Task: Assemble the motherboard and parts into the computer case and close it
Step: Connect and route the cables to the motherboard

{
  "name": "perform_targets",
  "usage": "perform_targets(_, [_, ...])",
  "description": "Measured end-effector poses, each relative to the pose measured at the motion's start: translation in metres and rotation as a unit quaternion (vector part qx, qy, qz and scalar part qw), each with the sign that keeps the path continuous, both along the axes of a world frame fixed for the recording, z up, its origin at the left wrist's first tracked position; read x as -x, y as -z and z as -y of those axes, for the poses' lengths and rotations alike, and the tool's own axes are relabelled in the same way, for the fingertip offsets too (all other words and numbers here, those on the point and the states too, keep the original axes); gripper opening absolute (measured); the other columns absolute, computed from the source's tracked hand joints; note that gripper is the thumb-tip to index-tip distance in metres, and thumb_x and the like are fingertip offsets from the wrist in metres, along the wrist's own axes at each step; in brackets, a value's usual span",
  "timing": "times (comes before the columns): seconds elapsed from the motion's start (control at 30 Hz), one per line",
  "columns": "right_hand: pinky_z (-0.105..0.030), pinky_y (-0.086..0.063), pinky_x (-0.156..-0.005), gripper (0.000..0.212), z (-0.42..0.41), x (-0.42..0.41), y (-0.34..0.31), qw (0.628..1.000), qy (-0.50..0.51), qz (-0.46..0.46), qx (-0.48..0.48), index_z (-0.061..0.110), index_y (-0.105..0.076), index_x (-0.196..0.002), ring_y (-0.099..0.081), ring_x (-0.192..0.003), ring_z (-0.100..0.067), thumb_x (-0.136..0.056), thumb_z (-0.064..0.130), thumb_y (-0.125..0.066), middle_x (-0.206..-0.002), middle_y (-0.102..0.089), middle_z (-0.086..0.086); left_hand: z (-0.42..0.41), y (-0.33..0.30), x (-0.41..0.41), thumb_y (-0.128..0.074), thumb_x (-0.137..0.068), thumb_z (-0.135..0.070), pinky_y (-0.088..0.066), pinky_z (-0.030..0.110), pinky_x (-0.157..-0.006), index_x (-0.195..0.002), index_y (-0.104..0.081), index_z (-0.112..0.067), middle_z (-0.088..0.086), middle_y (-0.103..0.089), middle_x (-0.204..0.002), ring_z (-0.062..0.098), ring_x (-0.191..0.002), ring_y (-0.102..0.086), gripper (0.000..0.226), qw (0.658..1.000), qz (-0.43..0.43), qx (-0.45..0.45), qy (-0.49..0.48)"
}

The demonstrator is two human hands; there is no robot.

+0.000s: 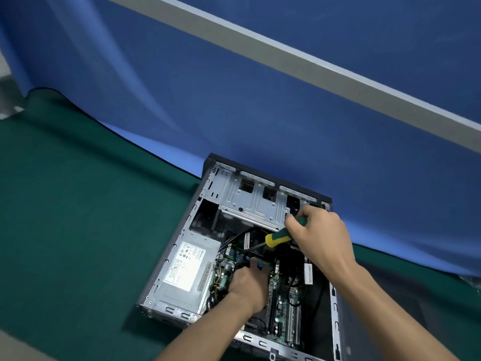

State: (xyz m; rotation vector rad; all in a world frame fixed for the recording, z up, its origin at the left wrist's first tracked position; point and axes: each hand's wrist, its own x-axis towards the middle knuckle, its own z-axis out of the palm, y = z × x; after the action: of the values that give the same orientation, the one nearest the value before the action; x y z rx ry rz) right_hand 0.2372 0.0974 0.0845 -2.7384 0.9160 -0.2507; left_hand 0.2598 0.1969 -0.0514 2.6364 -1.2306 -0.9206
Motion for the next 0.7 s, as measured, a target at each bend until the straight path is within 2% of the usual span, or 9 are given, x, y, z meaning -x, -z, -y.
perform_targets(0.13, [-0.025,-0.032,-0.045,0.032,-0.001,-0.006,0.014,0.999,-0.018,-0.039,-0.004,0.013,-0.061,-0.074,-0.048,-0.05,-0.018,-0.085,0.041,-0.051,-0.049,-0.051,0.0,0.0,0.0,0.001,-0.056,-0.087,-0.005,-0.051,0.037,-0.08,-0.146,-0.024,-0.018,0.022,-0.021,-0.148,0.04,-0.112,-0.055,0.068,1.0,-0.009,-0.009,-0.014])
perform_targets(0.27, [-0.024,-0.028,-0.042,0.031,-0.004,-0.009,0.025,0.998,-0.031,-0.048,-0.001,0.011,-0.059,-0.071,-0.043,-0.044,-0.016,-0.085,0.039,-0.053,-0.045,-0.046,0.002,0.001,-0.003,0.002,-0.063,-0.085,-0.012,-0.052,0.037,-0.078,-0.15,-0.009,-0.015,0.025,-0.011,-0.152,0.038,-0.114,-0.055,0.085,0.998,0.015,-0.048,0.035])
perform_targets(0.33, [-0.024,-0.028,-0.041,0.031,-0.005,-0.011,0.026,0.998,-0.037,-0.05,0.002,0.011,-0.058,-0.07,-0.041,-0.043,-0.014,-0.084,0.038,-0.053,-0.044,-0.045,0.002,0.001,-0.006,0.002,-0.065,-0.085,-0.015,-0.051,0.034,-0.071,-0.151,-0.004,-0.015,0.024,-0.005,-0.154,0.036,-0.114,-0.056,0.09,0.997,0.016,-0.058,0.047])
perform_targets(0.4, [-0.024,-0.029,-0.041,0.031,-0.006,-0.013,0.027,0.998,-0.042,-0.054,-0.003,0.011,-0.057,-0.07,-0.041,-0.043,-0.015,-0.085,0.037,-0.053,-0.045,-0.045,0.002,0.001,-0.008,0.002,-0.066,-0.085,-0.017,-0.045,0.031,-0.057,-0.151,-0.002,-0.016,0.023,-0.001,-0.155,0.033,-0.114,-0.056,0.092,0.996,0.019,-0.065,0.052])
perform_targets(0.47, [-0.024,-0.029,-0.042,0.031,-0.008,-0.013,0.027,0.997,-0.045,-0.059,-0.005,0.012,-0.056,-0.069,-0.041,-0.043,-0.014,-0.086,0.038,-0.052,-0.046,-0.046,0.002,0.0,-0.008,0.002,-0.066,-0.085,-0.019,-0.041,0.029,-0.053,-0.151,-0.002,-0.016,0.021,0.0,-0.156,0.032,-0.112,-0.058,0.093,0.997,0.019,-0.064,0.049])
perform_targets(0.6, [-0.024,-0.03,-0.043,0.031,-0.01,-0.01,0.03,0.997,-0.052,-0.059,0.008,0.013,-0.054,-0.069,-0.043,-0.045,-0.014,-0.088,0.038,-0.051,-0.048,-0.048,0.003,0.0,-0.008,0.002,-0.068,-0.083,-0.017,-0.048,0.032,-0.068,-0.151,-0.004,-0.017,0.021,-0.002,-0.155,0.033,-0.113,-0.057,0.093,0.997,0.014,-0.063,0.044])
perform_targets(0.7, [-0.024,-0.031,-0.043,0.031,-0.01,-0.008,0.029,0.997,-0.048,-0.065,0.01,0.014,-0.054,-0.069,-0.045,-0.046,-0.015,-0.088,0.039,-0.051,-0.048,-0.048,0.004,-0.001,-0.008,0.002,-0.069,-0.082,-0.015,-0.05,0.033,-0.071,-0.15,-0.005,-0.017,0.02,-0.004,-0.155,0.033,-0.117,-0.055,0.093,0.997,0.011,-0.061,0.038])
